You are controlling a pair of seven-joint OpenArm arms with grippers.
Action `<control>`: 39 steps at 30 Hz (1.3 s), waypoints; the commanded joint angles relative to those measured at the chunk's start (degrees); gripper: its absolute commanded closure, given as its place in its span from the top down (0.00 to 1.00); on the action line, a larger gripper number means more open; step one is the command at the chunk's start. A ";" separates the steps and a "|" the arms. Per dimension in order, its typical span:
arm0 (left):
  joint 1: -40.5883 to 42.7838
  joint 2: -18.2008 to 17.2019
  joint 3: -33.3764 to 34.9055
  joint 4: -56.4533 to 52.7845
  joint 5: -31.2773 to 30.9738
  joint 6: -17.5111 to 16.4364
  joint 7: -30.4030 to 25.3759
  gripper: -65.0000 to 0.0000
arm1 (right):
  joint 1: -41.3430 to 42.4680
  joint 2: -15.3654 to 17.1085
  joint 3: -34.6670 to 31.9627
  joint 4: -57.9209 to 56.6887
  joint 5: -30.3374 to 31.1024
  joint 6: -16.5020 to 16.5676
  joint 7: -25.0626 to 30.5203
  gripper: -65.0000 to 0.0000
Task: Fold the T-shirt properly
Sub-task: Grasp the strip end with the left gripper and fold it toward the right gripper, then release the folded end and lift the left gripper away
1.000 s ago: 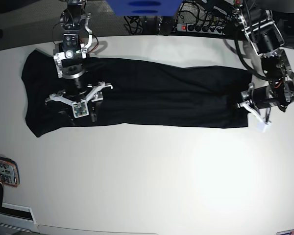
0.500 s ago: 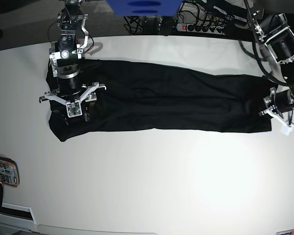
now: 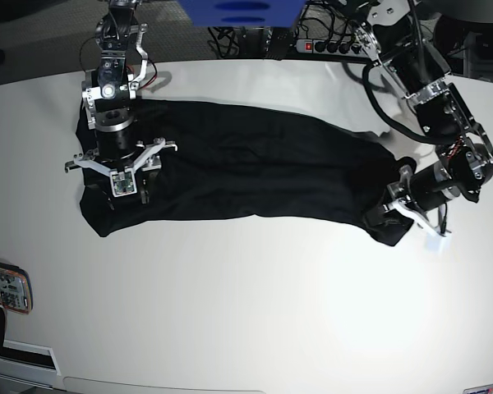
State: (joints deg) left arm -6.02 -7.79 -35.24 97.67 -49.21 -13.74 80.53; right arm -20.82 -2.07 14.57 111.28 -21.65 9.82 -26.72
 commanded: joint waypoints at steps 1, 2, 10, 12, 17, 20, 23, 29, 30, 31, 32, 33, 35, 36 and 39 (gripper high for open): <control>-1.06 0.45 1.44 1.10 -1.47 0.15 -0.53 0.00 | 0.38 0.09 0.07 1.29 0.07 -0.29 1.53 0.51; -0.70 1.15 2.85 1.10 -1.12 0.15 -0.53 0.00 | 0.38 0.09 0.07 1.29 0.07 -0.29 1.53 0.51; -0.35 6.78 12.26 1.01 -0.94 0.24 -0.53 0.00 | 0.38 0.09 -0.11 1.29 0.07 -0.29 1.53 0.51; 0.35 7.84 13.13 0.66 -0.59 0.24 -0.53 0.00 | 0.38 0.09 -0.02 1.29 0.07 -0.29 1.53 0.51; 1.32 9.68 15.86 -2.15 1.52 0.24 -0.53 0.00 | 0.38 0.09 -0.02 1.29 0.07 -0.29 1.53 0.51; 2.37 9.86 17.35 -2.24 1.34 0.24 -0.53 0.00 | 0.38 0.09 -0.11 1.29 0.07 -0.29 1.53 0.51; 2.37 9.86 17.97 -2.24 1.43 0.24 -0.53 0.00 | 0.38 0.09 -0.28 1.29 0.07 -0.29 1.53 0.51; 2.29 9.95 18.15 -2.24 0.55 0.15 -0.53 0.12 | 0.38 0.09 -0.37 1.29 0.07 -0.29 1.53 0.51; 2.29 9.95 18.15 -2.41 -0.86 0.15 -0.53 0.23 | 0.38 0.09 -0.37 1.29 0.07 -0.29 1.53 0.51; 2.37 9.95 18.15 -2.68 -2.79 -0.11 -0.53 0.34 | 0.38 0.09 -0.37 1.29 0.07 -0.29 1.53 0.51; 2.37 9.77 18.23 -3.03 -4.64 -0.28 -0.53 0.42 | 0.38 0.09 -0.37 1.29 0.07 -0.29 1.53 0.51; 2.37 9.59 19.02 -3.47 -6.83 -0.28 -0.53 0.49 | 0.38 0.09 -0.37 1.29 0.07 -0.29 1.53 0.51; 2.29 8.36 21.40 -4.35 -11.49 -0.37 -0.53 0.62 | 0.38 0.09 -0.37 1.29 0.07 -0.29 1.53 0.51; 2.11 7.66 22.98 -4.70 -13.34 -0.37 -0.53 0.66 | 0.38 0.09 -0.37 1.29 0.07 -0.29 1.53 0.51; 1.93 7.04 26.76 -4.88 -17.12 -0.28 -0.53 0.73 | 0.38 0.09 -0.37 1.29 0.07 -0.29 1.53 0.51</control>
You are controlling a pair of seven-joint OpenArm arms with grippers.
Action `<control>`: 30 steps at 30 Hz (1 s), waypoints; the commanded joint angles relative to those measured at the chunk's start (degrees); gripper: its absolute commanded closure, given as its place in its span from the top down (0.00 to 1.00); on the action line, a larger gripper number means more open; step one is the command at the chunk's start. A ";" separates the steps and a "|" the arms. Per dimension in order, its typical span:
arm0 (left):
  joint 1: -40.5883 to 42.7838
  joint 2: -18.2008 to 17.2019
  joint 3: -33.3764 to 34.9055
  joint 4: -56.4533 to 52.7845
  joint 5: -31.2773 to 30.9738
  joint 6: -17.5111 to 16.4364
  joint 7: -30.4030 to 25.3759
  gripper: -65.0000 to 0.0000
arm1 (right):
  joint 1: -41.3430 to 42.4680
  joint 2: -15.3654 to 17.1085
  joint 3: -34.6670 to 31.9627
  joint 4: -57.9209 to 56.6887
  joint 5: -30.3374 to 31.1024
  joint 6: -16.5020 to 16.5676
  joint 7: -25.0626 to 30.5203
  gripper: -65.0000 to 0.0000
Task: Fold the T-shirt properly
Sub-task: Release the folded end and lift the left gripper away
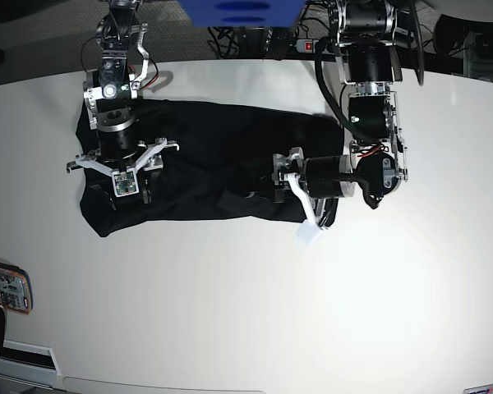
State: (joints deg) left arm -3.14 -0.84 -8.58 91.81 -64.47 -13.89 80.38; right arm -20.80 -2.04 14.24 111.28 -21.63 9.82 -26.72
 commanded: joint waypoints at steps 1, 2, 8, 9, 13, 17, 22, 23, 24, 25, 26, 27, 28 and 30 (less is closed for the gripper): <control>-0.95 0.09 0.62 0.98 -2.65 -0.13 -0.38 0.74 | 0.36 0.07 -0.04 1.29 0.05 -0.29 1.53 0.51; -0.86 0.18 0.80 0.98 -3.18 -0.04 -0.38 0.74 | 0.36 0.07 -0.04 1.29 0.05 -0.29 1.53 0.51; -0.78 -0.08 1.41 3.18 -3.80 0.22 -0.38 0.74 | 0.36 0.07 0.31 1.29 0.05 -0.29 1.53 0.51; -0.78 -0.96 1.33 4.76 -3.80 0.22 -0.38 0.74 | 0.36 0.07 0.40 1.20 0.13 -0.29 1.45 0.51; -0.69 -5.53 0.62 14.26 -3.62 0.31 -0.38 0.74 | 0.88 0.07 0.40 0.94 0.13 -0.29 -1.54 0.50; 1.42 -8.96 -5.09 24.98 -3.53 0.31 -0.38 0.74 | 3.35 0.51 2.24 1.02 0.13 -0.20 -8.14 0.50; 3.62 -10.89 -13.00 26.56 -3.45 0.31 -0.38 0.74 | 5.02 0.51 6.64 1.02 0.22 -0.02 -11.13 0.50; 4.06 -11.42 -13.88 26.56 -3.45 0.31 -0.38 0.74 | 5.72 0.51 7.52 1.02 0.22 -0.02 -12.80 0.50; 4.06 -12.21 -14.41 26.65 -3.45 0.31 -0.38 0.74 | 6.51 0.51 8.22 1.02 0.22 -0.02 -15.43 0.50; 4.41 -13.09 -14.85 26.65 -3.45 0.31 -0.38 0.74 | 7.65 0.51 8.75 1.02 0.22 -0.02 -18.25 0.51; 4.85 -13.97 -15.11 26.74 -3.45 0.31 -0.38 0.74 | 8.71 0.51 9.19 1.02 0.22 -0.02 -20.62 0.51; 5.11 -14.59 -15.55 27.00 -3.53 0.31 -0.38 0.74 | 9.68 0.51 9.45 1.02 0.31 -0.02 -23.61 0.51; 5.20 -15.11 -16.34 27.62 -3.45 0.22 -0.38 0.74 | 10.64 0.51 9.89 1.02 0.40 -0.02 -26.51 0.51; 5.55 -15.64 -17.75 28.32 -3.45 0.13 -0.38 0.74 | 12.67 0.51 10.77 0.94 0.48 -0.02 -30.38 0.51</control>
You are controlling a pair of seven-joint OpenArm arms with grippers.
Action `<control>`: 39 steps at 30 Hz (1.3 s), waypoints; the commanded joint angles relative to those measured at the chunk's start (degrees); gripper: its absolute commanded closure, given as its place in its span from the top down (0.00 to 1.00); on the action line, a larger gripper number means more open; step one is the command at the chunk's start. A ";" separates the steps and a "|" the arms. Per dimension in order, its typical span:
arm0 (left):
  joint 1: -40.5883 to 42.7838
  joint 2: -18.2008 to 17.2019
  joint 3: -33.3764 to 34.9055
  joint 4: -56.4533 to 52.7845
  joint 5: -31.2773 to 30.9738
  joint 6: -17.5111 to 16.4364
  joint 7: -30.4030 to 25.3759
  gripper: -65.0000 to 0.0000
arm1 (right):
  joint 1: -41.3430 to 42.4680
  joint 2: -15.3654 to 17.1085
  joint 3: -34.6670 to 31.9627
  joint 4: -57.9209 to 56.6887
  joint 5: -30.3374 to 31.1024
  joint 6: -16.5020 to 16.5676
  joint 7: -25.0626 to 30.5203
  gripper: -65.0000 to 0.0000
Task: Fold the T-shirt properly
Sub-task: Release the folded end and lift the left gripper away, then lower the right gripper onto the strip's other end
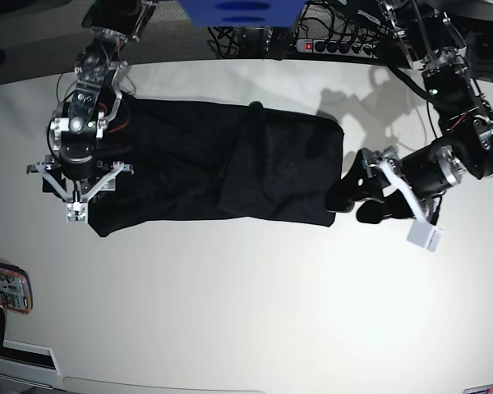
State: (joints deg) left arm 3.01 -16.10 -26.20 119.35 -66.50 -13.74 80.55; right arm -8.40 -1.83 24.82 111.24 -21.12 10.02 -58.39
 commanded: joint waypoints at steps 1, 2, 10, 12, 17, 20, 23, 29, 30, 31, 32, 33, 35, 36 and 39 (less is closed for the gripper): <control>-0.68 -0.39 -0.93 0.78 -1.32 -0.02 -0.55 0.74 | 1.15 0.29 0.54 0.98 -0.02 -0.13 0.15 0.51; -0.76 -0.47 -1.54 0.87 -1.32 -0.02 -0.55 0.74 | 1.77 0.29 0.81 0.98 -0.02 -0.13 -0.47 0.51; 0.56 -3.55 -0.40 1.75 8.43 -0.11 -0.55 0.74 | 5.46 0.29 6.52 0.72 0.42 4.35 -2.14 0.51; 2.93 -5.92 1.80 2.10 12.83 -0.02 -0.77 0.74 | 6.51 0.29 7.93 0.72 3.76 5.58 -3.98 0.51; 8.99 -7.77 7.78 2.10 23.99 0.07 -16.42 0.74 | 6.51 5.03 11.97 0.28 16.42 9.98 -12.07 0.51; 11.90 -7.59 9.62 2.10 30.68 0.07 -22.84 0.74 | 6.51 7.32 12.06 0.10 22.58 9.98 -15.32 0.51; 12.16 -7.42 12.88 2.10 37.36 0.07 -27.85 0.74 | 6.51 7.50 12.06 0.01 25.74 9.98 -16.03 0.51; 17.79 -7.42 15.51 2.01 48.17 0.07 -40.95 0.74 | 6.60 7.58 12.06 -1.92 28.64 11.30 -16.55 0.51; 18.05 -7.42 16.22 2.01 49.93 0.07 -42.71 0.74 | 6.60 7.58 12.15 -2.54 29.34 11.39 -16.55 0.51; 18.67 -7.51 16.92 2.01 51.95 0.07 -44.55 0.74 | 6.60 7.58 12.15 -3.24 30.14 11.39 -16.55 0.51; 19.10 -7.51 17.27 2.01 53.36 0.07 -46.05 0.74 | 6.60 7.58 12.15 -3.68 30.93 11.39 -16.55 0.51; 19.90 -7.42 17.45 2.01 54.76 0.07 -47.37 0.74 | 6.60 7.58 12.24 -4.21 32.16 11.39 -16.64 0.51; 20.69 -7.42 17.45 2.01 55.91 0.07 -48.42 0.74 | 6.60 7.58 14.70 -5.53 34.71 11.47 -17.26 0.51; 20.69 -7.33 17.45 2.01 55.91 0.07 -48.42 0.74 | 6.60 7.58 16.10 -6.58 36.38 11.47 -17.79 0.51; 21.30 -7.33 17.36 2.10 55.91 0.07 -48.51 0.74 | 6.60 7.58 19.71 -11.24 42.62 11.47 -18.58 0.51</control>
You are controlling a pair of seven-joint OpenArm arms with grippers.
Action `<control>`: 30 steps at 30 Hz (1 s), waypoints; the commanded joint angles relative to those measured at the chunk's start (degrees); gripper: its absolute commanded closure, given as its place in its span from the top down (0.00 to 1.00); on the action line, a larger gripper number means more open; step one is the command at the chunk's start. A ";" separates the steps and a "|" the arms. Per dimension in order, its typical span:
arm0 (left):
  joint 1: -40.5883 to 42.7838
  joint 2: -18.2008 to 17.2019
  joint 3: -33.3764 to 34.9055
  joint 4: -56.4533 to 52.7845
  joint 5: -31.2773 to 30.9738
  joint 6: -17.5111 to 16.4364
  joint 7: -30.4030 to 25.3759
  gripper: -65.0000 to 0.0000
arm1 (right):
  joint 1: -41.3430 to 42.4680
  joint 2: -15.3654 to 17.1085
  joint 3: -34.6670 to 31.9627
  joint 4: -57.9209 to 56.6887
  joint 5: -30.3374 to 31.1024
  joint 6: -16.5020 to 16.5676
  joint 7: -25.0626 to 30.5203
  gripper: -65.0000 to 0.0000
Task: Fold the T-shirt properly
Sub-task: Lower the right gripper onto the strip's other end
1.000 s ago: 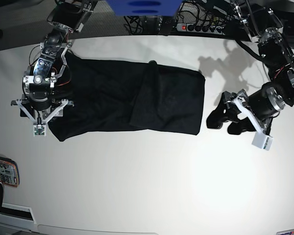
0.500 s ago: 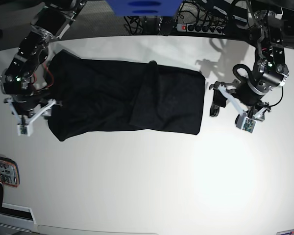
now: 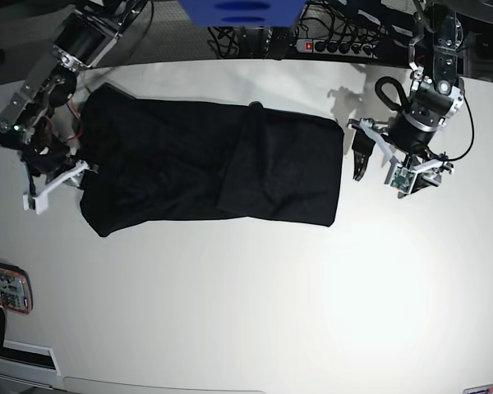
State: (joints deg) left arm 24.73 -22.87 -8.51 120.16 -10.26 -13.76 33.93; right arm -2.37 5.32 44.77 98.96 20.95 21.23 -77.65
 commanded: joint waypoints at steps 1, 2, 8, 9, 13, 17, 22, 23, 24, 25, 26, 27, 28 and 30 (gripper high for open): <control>-0.34 -0.56 -0.41 1.29 -0.33 0.09 -1.89 0.74 | 0.57 0.44 0.28 -0.80 2.83 0.26 0.77 0.51; -0.25 -0.56 -0.41 1.29 -0.33 0.09 -1.89 0.74 | 0.57 0.44 0.37 -2.65 4.32 0.26 1.21 0.51; 0.02 -0.56 -0.32 1.29 -0.42 0.18 -1.98 0.74 | 0.57 0.52 0.46 -6.17 5.20 0.26 3.58 0.51; 0.02 -0.56 -0.32 1.29 -0.42 0.18 -1.98 0.74 | 0.57 0.52 0.46 -6.43 5.20 0.26 3.93 0.51; 0.02 -0.56 -0.32 1.29 -0.42 0.18 -1.98 0.74 | 0.57 0.52 0.37 -8.98 5.20 0.26 6.04 0.51; 0.10 -0.56 -0.32 1.29 -0.42 0.18 -1.98 0.74 | 0.48 0.61 0.11 -11.88 5.20 0.26 8.50 0.51; 0.10 -0.56 -0.32 1.29 -0.42 0.18 -1.98 0.74 | 0.48 2.55 0.11 -14.69 5.20 0.26 9.03 0.51; 0.10 -0.56 -0.32 1.29 -0.42 0.18 -1.98 0.74 | 0.48 2.55 0.11 -14.52 5.20 0.26 9.30 0.51; 0.02 -0.56 -0.32 1.29 -0.42 0.18 -1.98 0.74 | 0.31 2.55 0.11 -14.25 5.12 0.26 9.73 0.51; -0.07 -0.56 -0.32 1.29 -0.42 0.18 -1.98 0.74 | 0.39 2.55 0.11 -13.90 5.12 0.26 10.00 0.51; -0.07 -0.56 -0.32 1.29 -0.42 0.18 -1.98 0.74 | 0.48 2.55 0.11 -13.81 5.12 0.26 10.00 0.51; 0.02 -0.56 -0.32 1.29 -0.42 0.18 -1.98 0.74 | 0.48 2.99 0.11 -13.81 5.12 0.26 9.82 0.51; 0.02 -0.56 -0.32 1.29 -0.42 0.18 -1.98 0.74 | 0.48 4.04 0.11 -13.99 5.12 0.26 10.00 0.51; 0.10 -0.56 -0.32 1.29 -0.42 0.18 -1.98 0.74 | 0.57 5.27 0.11 -14.96 5.12 0.26 10.35 0.51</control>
State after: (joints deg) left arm 24.97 -22.87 -8.54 120.38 -10.46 -13.69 33.41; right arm -2.46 9.43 44.53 83.22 25.41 21.45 -68.12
